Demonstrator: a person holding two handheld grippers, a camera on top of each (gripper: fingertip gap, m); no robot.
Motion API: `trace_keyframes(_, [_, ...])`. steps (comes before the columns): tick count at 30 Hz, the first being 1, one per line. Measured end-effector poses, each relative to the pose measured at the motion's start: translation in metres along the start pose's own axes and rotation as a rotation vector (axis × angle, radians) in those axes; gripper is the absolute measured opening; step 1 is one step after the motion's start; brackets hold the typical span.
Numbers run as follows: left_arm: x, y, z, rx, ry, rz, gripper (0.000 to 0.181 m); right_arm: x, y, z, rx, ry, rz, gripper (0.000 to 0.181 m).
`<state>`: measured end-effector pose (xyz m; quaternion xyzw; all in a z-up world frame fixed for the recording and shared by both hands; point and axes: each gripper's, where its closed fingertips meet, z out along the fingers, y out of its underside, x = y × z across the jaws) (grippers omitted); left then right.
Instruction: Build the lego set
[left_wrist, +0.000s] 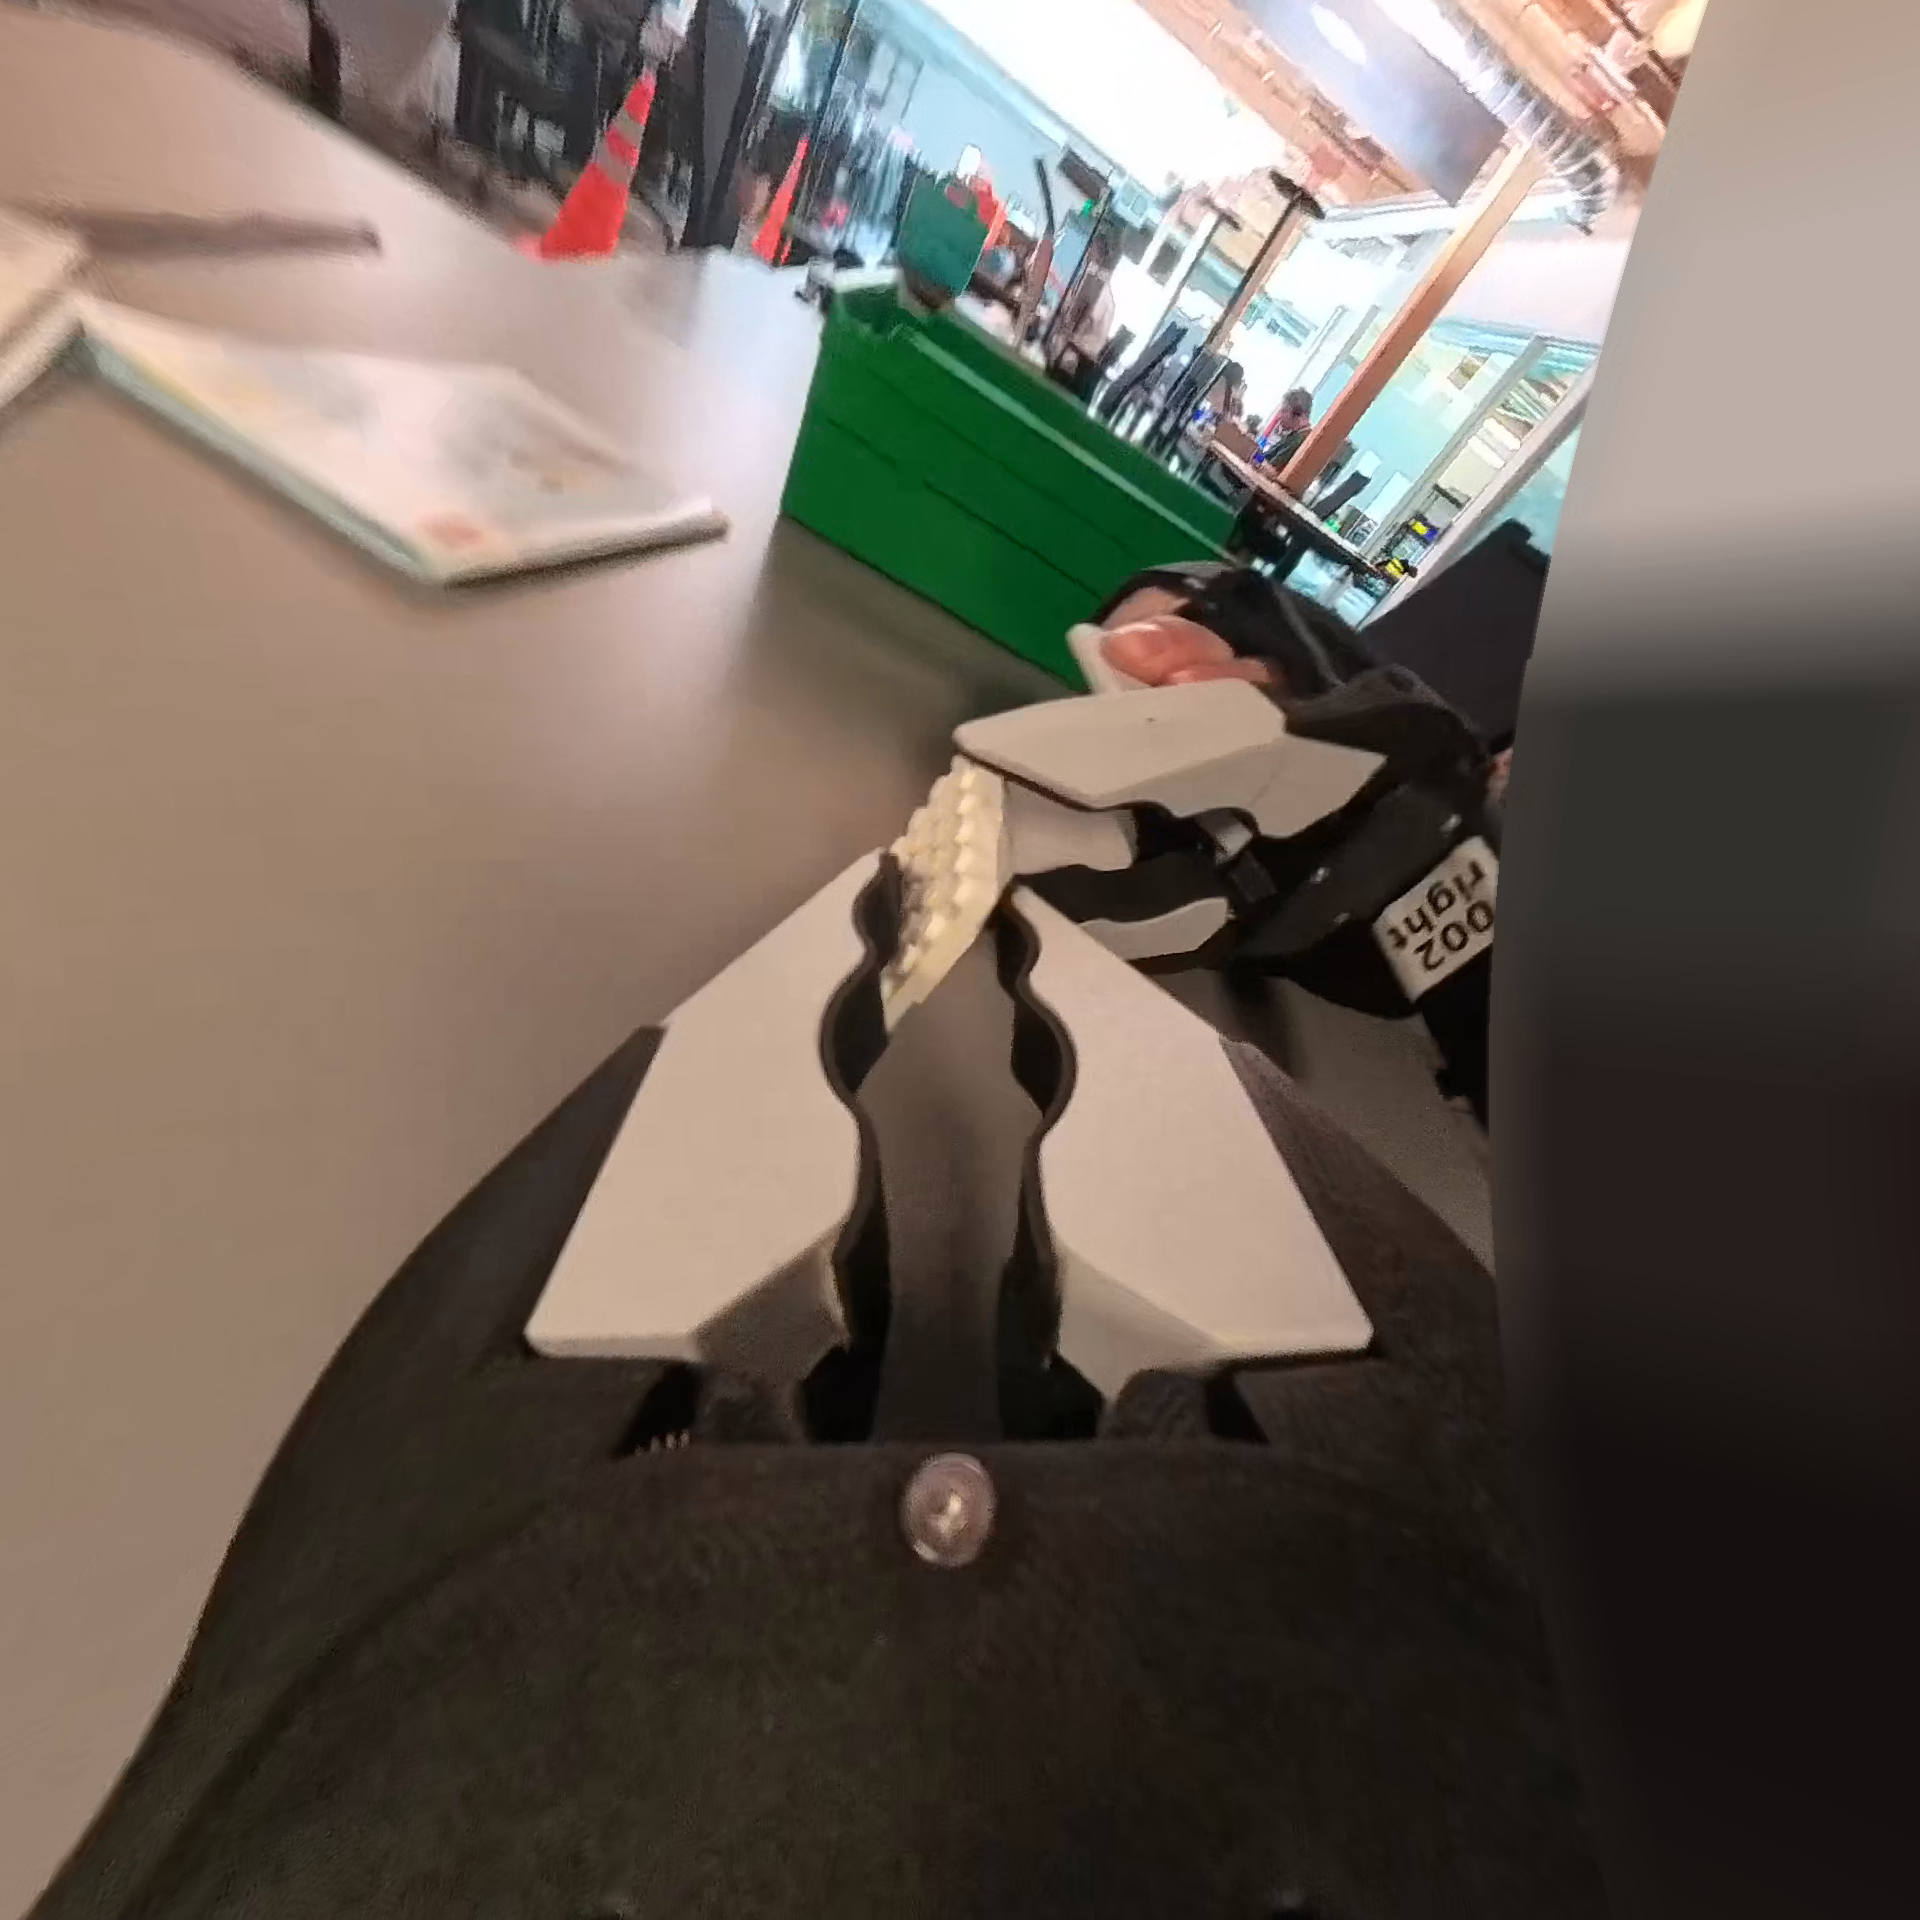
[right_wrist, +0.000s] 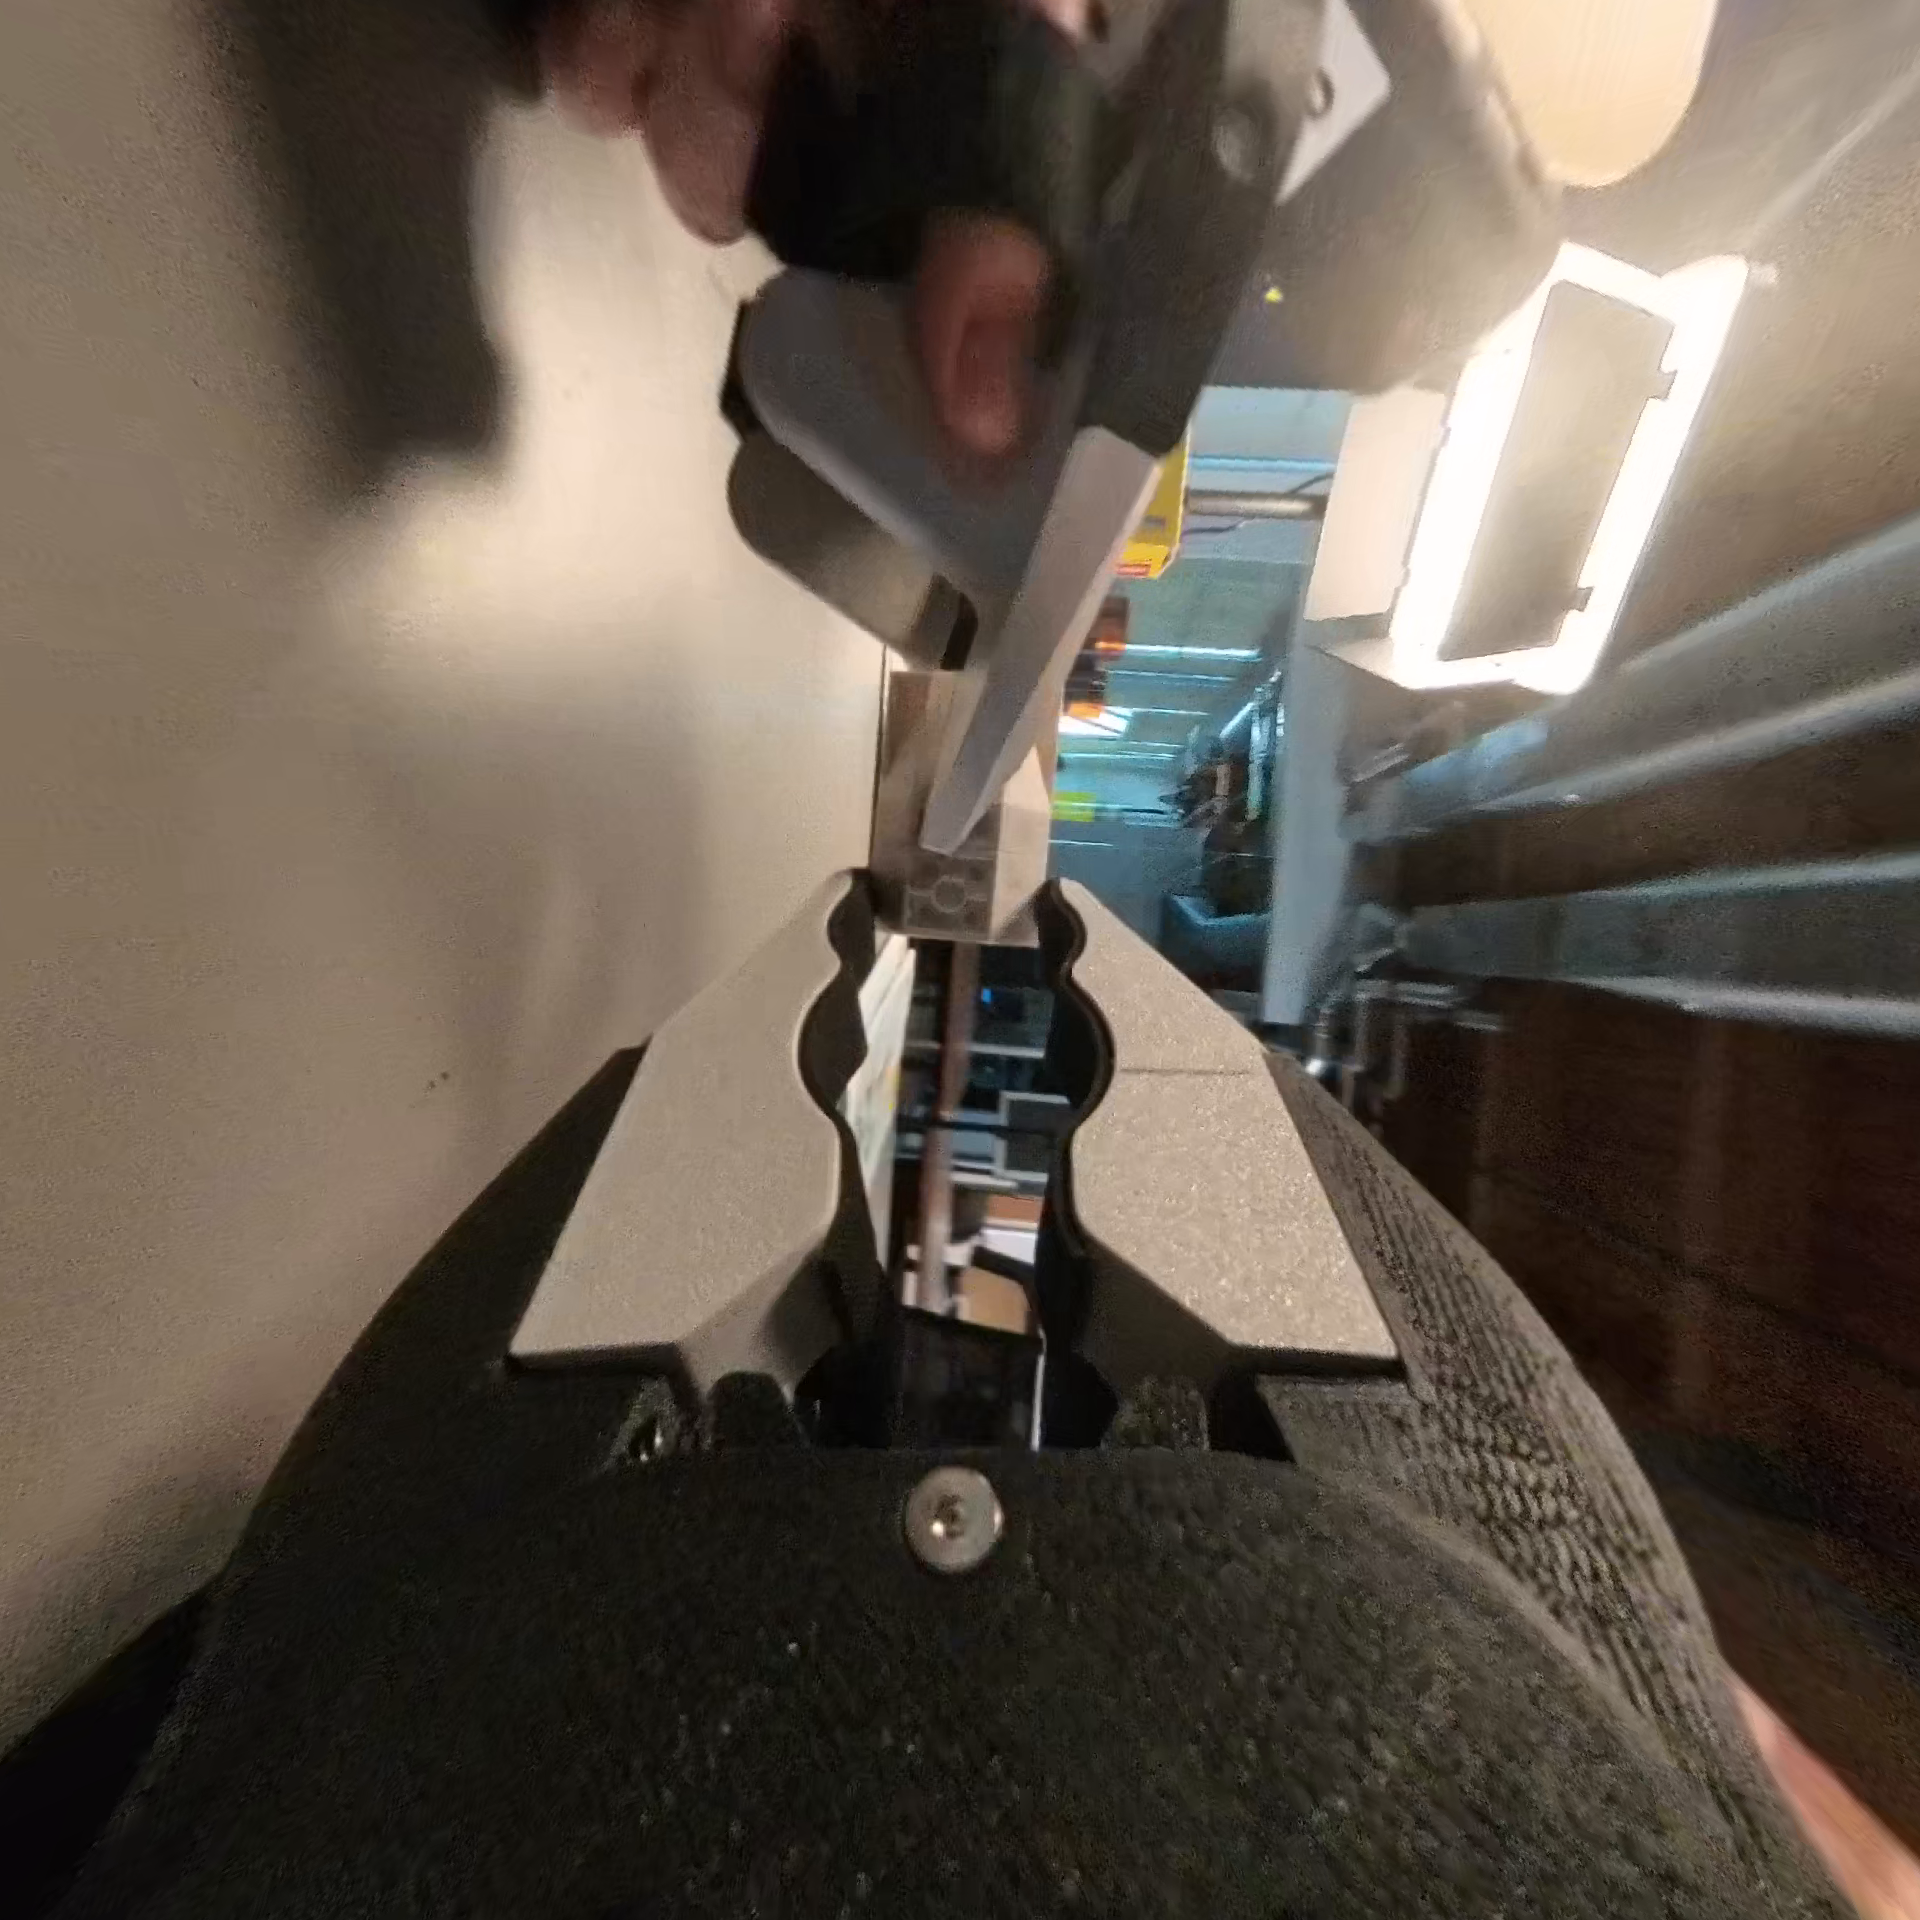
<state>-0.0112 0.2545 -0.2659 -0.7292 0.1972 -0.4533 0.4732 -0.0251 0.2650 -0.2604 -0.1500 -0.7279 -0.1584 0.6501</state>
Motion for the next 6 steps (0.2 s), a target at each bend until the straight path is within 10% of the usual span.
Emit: trace_keyframes(6, [0.0024,-0.0031,0.0014,0.022,0.005,0.021,0.016,-0.0007,0.0008,-0.0013,0.008,-0.075,0.150,0.030])
